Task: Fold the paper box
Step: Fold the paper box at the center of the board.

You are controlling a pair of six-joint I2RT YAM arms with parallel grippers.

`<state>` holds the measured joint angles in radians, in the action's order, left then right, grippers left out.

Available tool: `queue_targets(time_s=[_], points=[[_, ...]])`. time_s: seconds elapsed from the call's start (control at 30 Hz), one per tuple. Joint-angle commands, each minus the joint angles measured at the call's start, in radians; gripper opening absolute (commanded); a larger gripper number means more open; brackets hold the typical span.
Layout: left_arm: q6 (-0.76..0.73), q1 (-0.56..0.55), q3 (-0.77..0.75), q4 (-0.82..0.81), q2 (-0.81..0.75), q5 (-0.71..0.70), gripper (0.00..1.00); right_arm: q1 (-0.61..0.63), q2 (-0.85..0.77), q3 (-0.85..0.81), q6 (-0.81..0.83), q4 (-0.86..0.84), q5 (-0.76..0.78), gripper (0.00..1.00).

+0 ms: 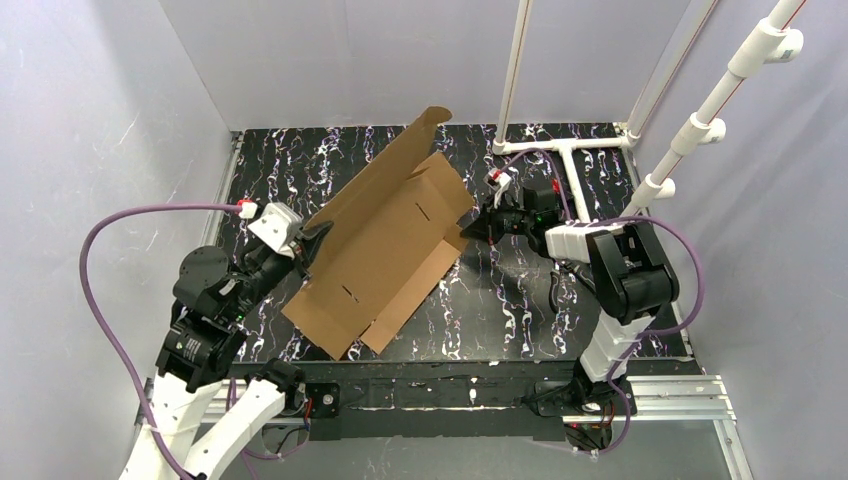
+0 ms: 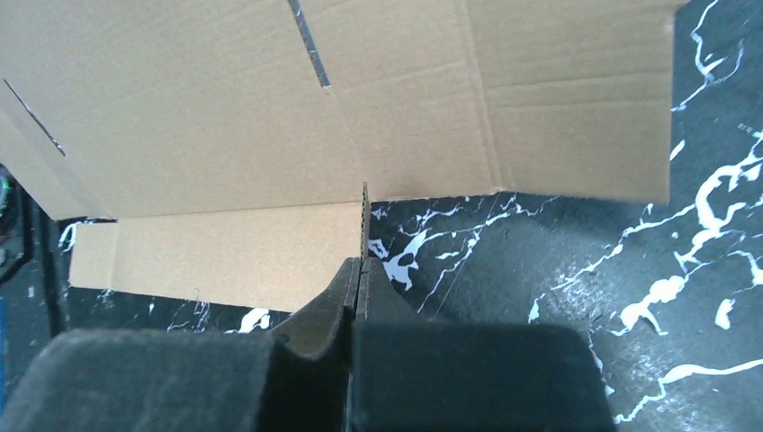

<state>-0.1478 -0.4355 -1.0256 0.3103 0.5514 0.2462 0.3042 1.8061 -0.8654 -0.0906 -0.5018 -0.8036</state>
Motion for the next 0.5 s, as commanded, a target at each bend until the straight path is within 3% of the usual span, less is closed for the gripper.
queue_targets(time_s=[0.0, 0.2, 0.37, 0.47], points=[[0.035, -0.002, -0.004, -0.093, 0.024, 0.051, 0.00, 0.049, -0.084, -0.003, 0.123, 0.046, 0.124, 0.01], [0.046, -0.002, -0.014, -0.154, 0.078, 0.117, 0.00, 0.146, -0.155, -0.002, 0.301, 0.127, 0.323, 0.01], [0.023, -0.002, -0.069, -0.177, 0.162, 0.151, 0.00, 0.166, -0.171, 0.029, 0.356, 0.034, 0.531, 0.01], [0.044, -0.002, -0.084, -0.201, 0.199, 0.182, 0.00, 0.167, -0.161, 0.075, 0.355, -0.070, 0.554, 0.01]])
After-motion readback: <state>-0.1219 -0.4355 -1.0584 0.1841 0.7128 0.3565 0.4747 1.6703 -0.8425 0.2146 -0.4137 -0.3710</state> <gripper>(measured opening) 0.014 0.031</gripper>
